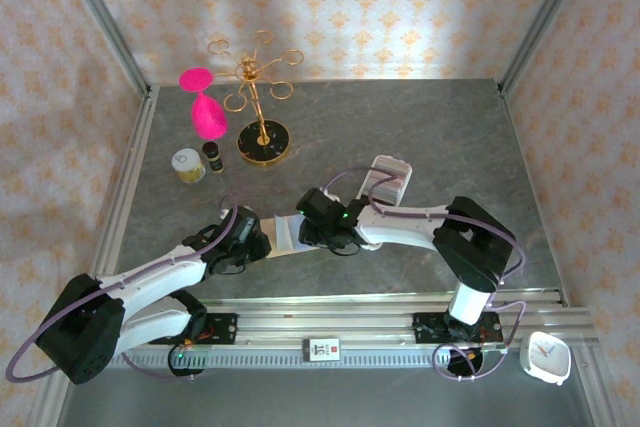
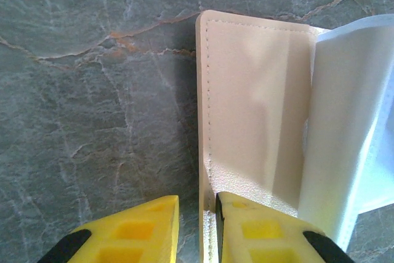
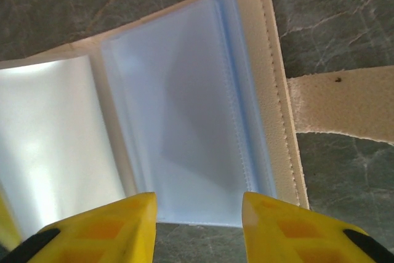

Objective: Put the credit cards into the card holder

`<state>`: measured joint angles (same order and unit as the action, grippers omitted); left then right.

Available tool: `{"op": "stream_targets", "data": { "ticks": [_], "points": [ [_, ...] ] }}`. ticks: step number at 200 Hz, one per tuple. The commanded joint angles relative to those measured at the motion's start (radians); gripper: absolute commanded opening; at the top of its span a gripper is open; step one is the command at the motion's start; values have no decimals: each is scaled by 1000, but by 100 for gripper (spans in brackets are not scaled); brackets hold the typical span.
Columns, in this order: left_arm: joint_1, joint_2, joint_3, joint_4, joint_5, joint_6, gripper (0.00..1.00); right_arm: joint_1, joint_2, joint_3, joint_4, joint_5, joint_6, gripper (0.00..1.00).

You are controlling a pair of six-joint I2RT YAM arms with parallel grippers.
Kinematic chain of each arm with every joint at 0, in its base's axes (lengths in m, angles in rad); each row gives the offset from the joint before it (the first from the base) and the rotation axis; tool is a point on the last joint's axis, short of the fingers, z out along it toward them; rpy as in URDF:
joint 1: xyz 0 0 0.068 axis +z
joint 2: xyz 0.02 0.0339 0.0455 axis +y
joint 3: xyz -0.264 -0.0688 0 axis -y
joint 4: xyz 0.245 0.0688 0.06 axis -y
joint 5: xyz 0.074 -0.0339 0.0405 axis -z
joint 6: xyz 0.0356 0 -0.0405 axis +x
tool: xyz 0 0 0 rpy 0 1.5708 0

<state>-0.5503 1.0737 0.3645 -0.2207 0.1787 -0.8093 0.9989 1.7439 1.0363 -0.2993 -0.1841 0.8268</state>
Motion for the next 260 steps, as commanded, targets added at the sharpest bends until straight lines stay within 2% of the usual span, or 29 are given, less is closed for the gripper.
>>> {"op": "stream_targets", "data": {
  "ticks": [1,76,133,260],
  "points": [
    [-3,4,-12,-4,8,21,24,6,23,-6,13,7,8,41],
    [-3,10,-15,-1,13,23,24,5,56,-1,60,-14,12,42],
    [-4,19,-12,3,13,23,25,6,65,4,143,-61,12,47],
    [-3,-6,-42,19,2,-22,26,6,76,-8,340,-160,37,48]
  ]
}}
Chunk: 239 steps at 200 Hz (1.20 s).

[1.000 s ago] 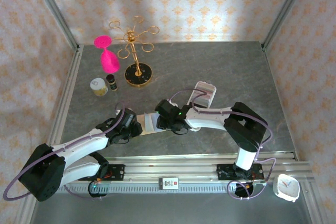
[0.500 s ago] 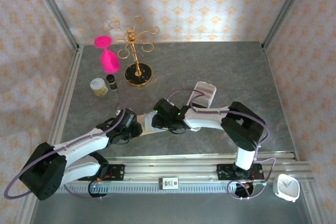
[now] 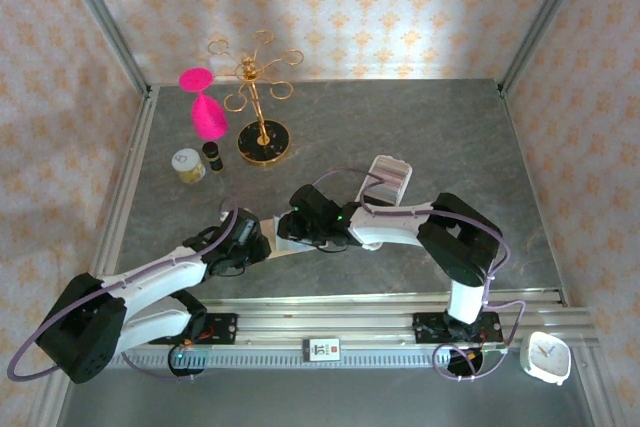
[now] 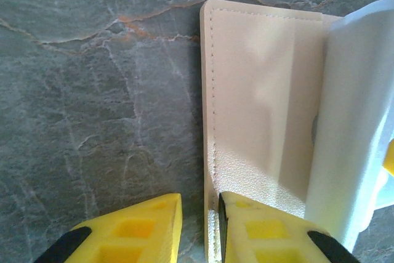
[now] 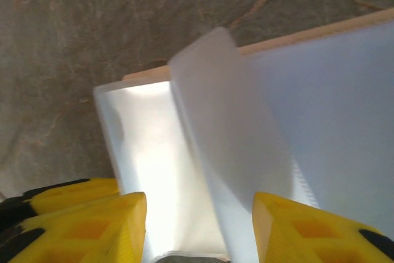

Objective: Put the credit cards into the card holder

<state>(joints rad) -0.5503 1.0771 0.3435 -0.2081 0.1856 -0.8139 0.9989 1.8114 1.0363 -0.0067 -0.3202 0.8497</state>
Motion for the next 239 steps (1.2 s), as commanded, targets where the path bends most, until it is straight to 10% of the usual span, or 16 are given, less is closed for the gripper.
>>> {"op": "stream_targets", "data": {
  "ticks": [1,137,239],
  "points": [
    [-3,-10,-22,8,-5,-18,26,5,9,-7,48,-23,15,48],
    [80,-137,124,-160,-103,-140,19,5,55,7,73,-59,11,34],
    [119,192,335,27,188,-94,0,5,85,11,60,-46,-26,17]
  ]
}}
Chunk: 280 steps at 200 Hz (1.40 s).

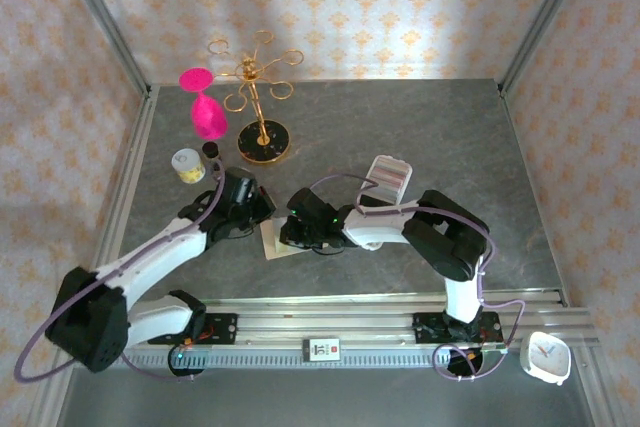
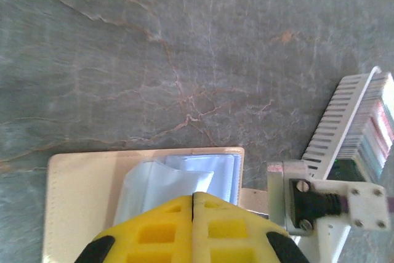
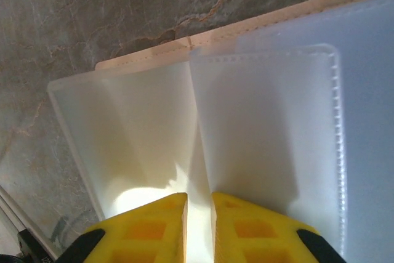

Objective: Put the credit cards into the card holder

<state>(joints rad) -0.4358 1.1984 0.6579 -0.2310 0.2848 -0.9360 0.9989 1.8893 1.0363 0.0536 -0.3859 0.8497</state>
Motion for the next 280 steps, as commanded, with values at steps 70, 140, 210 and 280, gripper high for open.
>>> {"op": "stream_targets", "data": {
  "ticks": [70,140,210,280],
  "points": [
    [4,236,-10,173,179,47,0,6,-4,4,0,36,-49,15],
    [5,327,-52,206,172,80,0,5,-27,-17,17,42,-60,14],
    [6,316,-114,182,124,121,0,6,-148,-63,9,109,-39,25],
    [5,282,-141,213,152,153,0,-2,-225,-165,-13,170,20,44]
  ]
}}
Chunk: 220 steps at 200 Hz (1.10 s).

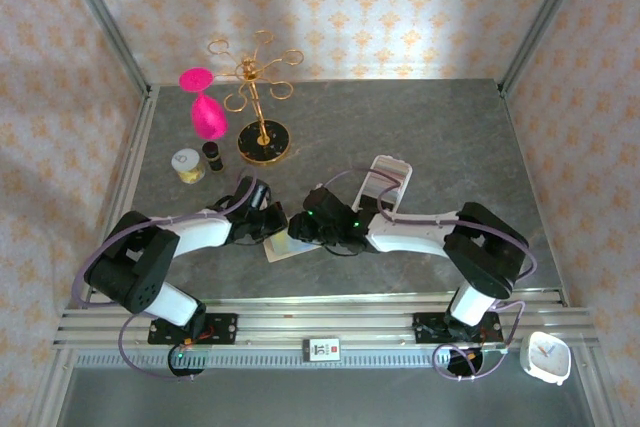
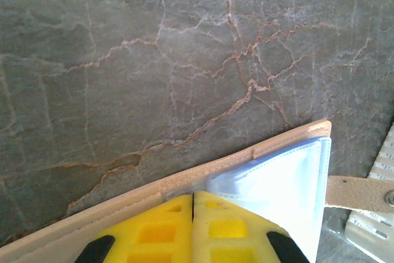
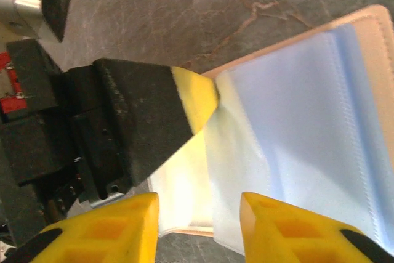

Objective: Put the credit cards into the card holder

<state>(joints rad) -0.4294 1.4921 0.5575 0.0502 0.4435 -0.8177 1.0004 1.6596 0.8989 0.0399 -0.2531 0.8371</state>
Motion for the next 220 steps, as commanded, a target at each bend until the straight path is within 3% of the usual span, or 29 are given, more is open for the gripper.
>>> {"op": "stream_targets", "data": {
  "ticks": [1,37,96,123,148,220],
  "points": [
    [-1,-12,-41,-70,-7,36,0,-3,5,-28,1,36,34,44],
    [-1,-10,-40,-69,9,44,0,-2,45,-27,72,-23,42,48],
    [0,-52,2,-92,14,41,0,4,104,24,106,-96,20,33],
    [10,-86,65,-177,-45,61,19,6,117,35,128,-135,2,33],
    [36,-127,93,-184,-35,47,36,8,124,59,127,-165,-24,33],
    [95,-292,172,-292,-130,25,41,25,201,151,116,-239,-79,33]
  ]
}}
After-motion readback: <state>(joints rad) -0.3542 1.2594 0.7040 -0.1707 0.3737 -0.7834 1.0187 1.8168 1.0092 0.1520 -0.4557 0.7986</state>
